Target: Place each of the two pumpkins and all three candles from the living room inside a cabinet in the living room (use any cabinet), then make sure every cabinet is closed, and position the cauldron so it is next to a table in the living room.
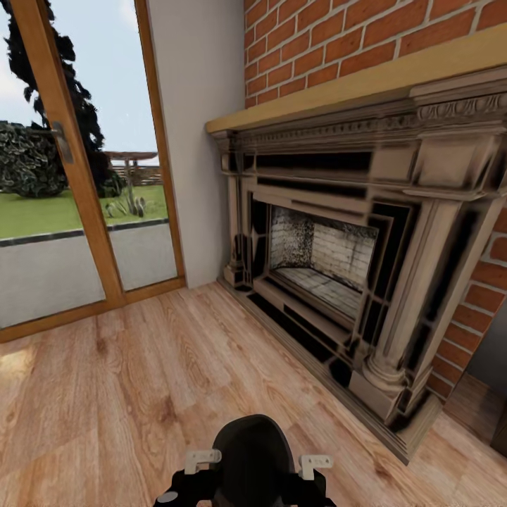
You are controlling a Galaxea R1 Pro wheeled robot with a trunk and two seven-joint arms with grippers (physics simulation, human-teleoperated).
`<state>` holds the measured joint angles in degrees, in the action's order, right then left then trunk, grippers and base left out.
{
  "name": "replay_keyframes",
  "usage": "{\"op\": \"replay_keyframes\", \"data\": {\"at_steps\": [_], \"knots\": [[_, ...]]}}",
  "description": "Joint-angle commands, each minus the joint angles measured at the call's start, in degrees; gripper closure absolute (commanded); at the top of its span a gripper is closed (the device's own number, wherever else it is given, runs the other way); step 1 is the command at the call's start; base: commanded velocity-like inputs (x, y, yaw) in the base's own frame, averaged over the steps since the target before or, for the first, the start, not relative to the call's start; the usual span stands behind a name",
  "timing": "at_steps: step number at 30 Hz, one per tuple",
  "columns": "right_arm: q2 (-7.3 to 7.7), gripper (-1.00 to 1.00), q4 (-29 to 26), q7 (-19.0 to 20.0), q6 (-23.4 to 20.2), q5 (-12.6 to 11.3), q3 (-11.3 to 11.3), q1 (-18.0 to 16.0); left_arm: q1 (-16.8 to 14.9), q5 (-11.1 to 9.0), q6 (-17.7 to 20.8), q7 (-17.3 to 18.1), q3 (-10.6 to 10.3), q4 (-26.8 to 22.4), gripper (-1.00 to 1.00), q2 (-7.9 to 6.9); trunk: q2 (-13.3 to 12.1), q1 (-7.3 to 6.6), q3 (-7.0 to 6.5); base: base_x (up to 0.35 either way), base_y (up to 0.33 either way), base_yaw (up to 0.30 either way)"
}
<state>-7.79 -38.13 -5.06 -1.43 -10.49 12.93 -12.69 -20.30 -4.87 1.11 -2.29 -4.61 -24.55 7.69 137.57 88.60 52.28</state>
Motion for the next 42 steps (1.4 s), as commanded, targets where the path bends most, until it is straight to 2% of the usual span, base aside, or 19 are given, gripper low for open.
{"op": "replay_keyframes", "data": {"at_steps": [1, 13, 42], "knots": [[0.05, -1.00, -0.1, -0.5, -0.2, -0.6, 0.3, 0.0, 0.0, -0.5, 0.1, -0.2, -0.4, -0.1, -1.00, -0.05, 0.4, 0.21, 0.24, 0.000, 0.000, 0.000], [0.02, -1.00, 0.0, -0.5, -0.2, -0.6, 0.3, 0.0, 0.0, -0.5, 0.1, -0.2, -0.4, -0.1, -1.00, -0.05, 5.3, 2.85, 2.39, 0.000, 0.000, 0.000], [-0.03, -1.00, 0.0, -0.5, -0.2, -0.6, 0.3, 0.0, 0.0, -0.6, 0.1, -0.2, -0.4, -0.1, -1.00, -0.05, 5.3, 2.85, 2.39, 0.047, -0.027, 0.000]]}}
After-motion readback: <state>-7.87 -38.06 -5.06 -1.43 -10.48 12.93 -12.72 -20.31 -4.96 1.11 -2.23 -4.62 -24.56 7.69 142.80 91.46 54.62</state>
